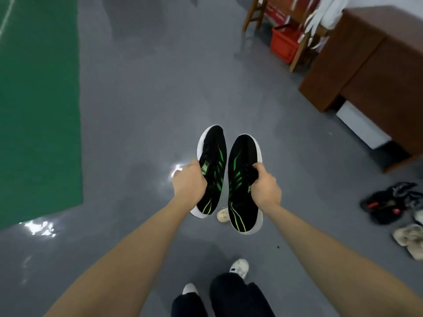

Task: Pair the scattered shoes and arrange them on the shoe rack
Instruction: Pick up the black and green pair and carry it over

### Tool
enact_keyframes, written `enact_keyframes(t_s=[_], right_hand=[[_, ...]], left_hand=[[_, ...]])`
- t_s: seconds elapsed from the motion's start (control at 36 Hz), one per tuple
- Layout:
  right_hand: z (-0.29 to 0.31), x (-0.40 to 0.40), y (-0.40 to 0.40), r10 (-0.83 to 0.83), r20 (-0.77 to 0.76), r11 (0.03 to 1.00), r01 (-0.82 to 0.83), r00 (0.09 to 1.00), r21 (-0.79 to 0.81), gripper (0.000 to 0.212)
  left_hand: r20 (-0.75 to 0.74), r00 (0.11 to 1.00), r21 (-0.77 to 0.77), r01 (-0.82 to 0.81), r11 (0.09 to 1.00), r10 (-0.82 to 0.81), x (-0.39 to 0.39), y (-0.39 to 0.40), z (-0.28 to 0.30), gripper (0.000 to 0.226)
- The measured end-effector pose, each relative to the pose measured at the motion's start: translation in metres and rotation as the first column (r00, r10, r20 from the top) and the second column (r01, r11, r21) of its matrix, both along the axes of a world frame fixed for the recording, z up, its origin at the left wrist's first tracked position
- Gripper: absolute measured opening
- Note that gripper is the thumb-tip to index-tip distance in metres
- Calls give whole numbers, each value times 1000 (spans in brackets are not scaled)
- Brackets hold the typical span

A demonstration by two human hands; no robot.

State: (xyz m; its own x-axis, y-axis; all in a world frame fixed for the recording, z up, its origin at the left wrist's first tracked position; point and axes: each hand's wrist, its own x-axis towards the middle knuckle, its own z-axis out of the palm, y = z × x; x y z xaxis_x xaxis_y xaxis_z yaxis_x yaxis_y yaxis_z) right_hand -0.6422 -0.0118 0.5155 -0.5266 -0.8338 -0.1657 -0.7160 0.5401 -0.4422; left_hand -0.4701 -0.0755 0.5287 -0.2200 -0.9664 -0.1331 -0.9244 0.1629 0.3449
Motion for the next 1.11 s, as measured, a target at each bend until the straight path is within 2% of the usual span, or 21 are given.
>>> enact_keyframes(t_s=[0.17, 0.25, 0.39, 0.56, 0.72, 0.86, 1.11], right_hand=[[16, -65, 59, -111, -115, 993, 116, 987, 31, 46], [23, -101, 89, -181, -121, 982, 186, 976, 37, 34], [23, -171, 142, -294, -118, 953, 300, 948, 33, 19], [30, -287, 214, -328, -161, 941, 337, 931, 33, 21], [38, -390, 274, -388, -204, 921, 388, 899, -43, 23], [44, -456, 314, -411, -252, 909, 416, 876, -34, 27], [48, -557, 359, -508, -292, 842, 539, 810, 28, 22]], left_hand=[[47, 980, 0, 194, 981, -194, -81, 44, 17, 4], [59, 963, 1, 262, 965, -261, -126, 66, 24, 6], [-9, 943, 32, 332, 943, -332, -209, 103, 22, 12], [-9, 907, 36, 421, 906, -421, -332, 160, 28, 8], [-8, 887, 6, 461, 887, -461, -443, 218, 28, 9], [41, 859, -12, 511, 859, -510, -514, 261, 33, 21], [77, 800, -8, 597, 802, -595, -622, 292, 38, 23]])
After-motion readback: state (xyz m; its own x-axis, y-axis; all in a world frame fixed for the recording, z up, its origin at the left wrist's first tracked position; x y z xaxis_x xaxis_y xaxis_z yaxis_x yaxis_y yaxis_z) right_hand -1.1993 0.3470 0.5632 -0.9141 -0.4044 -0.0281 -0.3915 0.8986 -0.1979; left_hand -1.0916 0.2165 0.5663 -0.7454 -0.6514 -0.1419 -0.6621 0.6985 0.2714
